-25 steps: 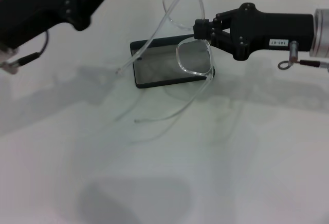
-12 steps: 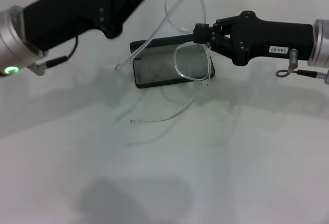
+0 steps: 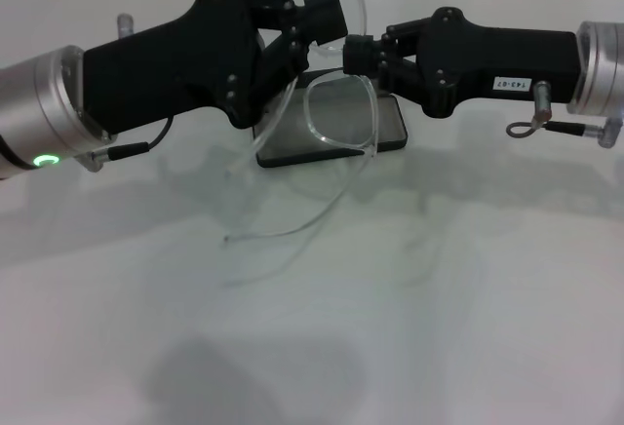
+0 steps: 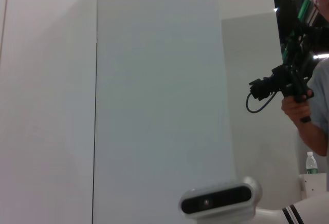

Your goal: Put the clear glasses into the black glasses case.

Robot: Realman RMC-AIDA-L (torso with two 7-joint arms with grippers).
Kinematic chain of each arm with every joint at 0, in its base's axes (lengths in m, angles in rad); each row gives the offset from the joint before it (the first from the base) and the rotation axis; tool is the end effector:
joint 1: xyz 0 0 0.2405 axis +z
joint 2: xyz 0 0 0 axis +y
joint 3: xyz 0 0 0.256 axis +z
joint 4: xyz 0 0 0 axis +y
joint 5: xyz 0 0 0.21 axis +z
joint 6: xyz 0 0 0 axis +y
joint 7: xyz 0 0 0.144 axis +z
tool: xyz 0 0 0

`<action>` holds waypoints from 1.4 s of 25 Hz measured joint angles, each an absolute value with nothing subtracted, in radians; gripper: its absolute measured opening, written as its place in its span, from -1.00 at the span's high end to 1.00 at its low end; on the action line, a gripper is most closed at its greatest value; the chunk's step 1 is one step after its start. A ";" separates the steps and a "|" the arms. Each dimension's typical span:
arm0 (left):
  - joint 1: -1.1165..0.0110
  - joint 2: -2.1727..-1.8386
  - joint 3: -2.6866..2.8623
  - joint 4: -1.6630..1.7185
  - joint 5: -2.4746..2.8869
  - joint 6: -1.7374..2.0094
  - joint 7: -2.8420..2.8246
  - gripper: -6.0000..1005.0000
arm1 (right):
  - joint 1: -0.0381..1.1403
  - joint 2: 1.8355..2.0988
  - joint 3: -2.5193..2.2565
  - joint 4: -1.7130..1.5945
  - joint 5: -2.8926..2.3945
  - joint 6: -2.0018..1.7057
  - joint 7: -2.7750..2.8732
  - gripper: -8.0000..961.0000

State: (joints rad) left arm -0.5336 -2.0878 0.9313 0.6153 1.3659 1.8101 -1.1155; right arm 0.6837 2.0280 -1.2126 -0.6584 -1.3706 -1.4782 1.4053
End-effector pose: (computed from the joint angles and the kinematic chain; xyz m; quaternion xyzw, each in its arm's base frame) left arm -0.1792 0.3171 0.0203 -0.8656 -0.0099 -0.4907 0.0992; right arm 0.1376 0.3680 -0.0108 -0.9258 0.0935 0.3629 0.0491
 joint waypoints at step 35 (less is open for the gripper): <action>-0.487 -2.091 0.930 0.560 1.242 1.851 -1.078 0.92 | 0.657 2.024 -1.313 -0.659 -1.218 -1.388 1.395 0.85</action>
